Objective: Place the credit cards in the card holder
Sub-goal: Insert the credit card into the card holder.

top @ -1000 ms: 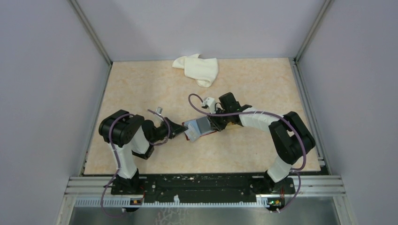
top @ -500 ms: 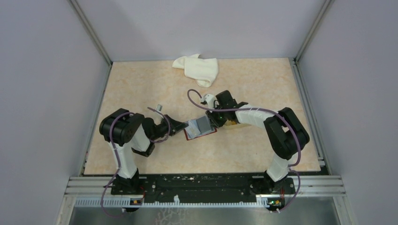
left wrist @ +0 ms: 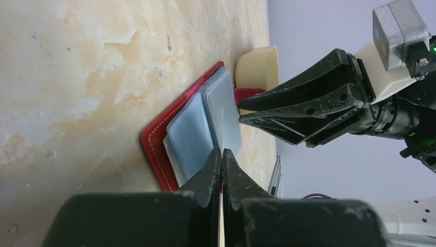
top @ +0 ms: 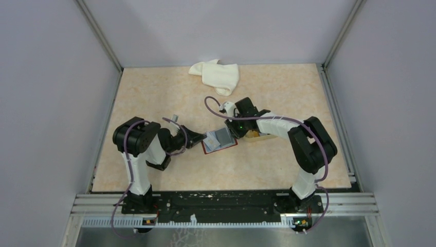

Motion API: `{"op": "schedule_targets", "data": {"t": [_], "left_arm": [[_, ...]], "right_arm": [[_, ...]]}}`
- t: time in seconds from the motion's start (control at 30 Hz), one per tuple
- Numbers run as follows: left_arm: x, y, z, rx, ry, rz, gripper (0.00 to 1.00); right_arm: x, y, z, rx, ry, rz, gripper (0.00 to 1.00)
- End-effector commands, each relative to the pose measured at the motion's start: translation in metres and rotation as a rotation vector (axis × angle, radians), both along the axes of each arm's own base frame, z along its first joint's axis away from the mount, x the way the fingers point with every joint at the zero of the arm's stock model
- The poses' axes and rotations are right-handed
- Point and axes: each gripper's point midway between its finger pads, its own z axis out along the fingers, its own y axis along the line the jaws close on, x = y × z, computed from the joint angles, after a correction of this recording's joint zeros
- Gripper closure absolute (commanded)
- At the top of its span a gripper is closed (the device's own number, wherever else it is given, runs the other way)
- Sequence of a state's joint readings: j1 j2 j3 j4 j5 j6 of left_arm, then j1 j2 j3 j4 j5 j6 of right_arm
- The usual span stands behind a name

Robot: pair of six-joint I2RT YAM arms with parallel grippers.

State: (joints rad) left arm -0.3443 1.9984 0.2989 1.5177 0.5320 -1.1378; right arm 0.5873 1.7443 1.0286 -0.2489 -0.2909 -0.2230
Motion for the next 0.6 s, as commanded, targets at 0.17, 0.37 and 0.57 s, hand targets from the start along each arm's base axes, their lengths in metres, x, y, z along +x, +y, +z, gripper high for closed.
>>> {"op": "schedule_targets", "data": {"t": [0.17,0.37,0.57], "left_arm": [[0.014,-0.003,0.052,-0.105,-0.236,0.006,1.00],[0.013,-0.003,0.050,-0.099,-0.232,0.011,1.00],[0.017,-0.002,0.046,-0.072,-0.225,0.020,1.00]], "right_arm": [[0.016,-0.001,0.047,0.002,-0.150,-0.031,0.74],[0.000,0.012,0.039,0.064,-0.059,0.025,0.73],[-0.006,0.017,0.026,0.066,0.009,0.035,0.74]]}}
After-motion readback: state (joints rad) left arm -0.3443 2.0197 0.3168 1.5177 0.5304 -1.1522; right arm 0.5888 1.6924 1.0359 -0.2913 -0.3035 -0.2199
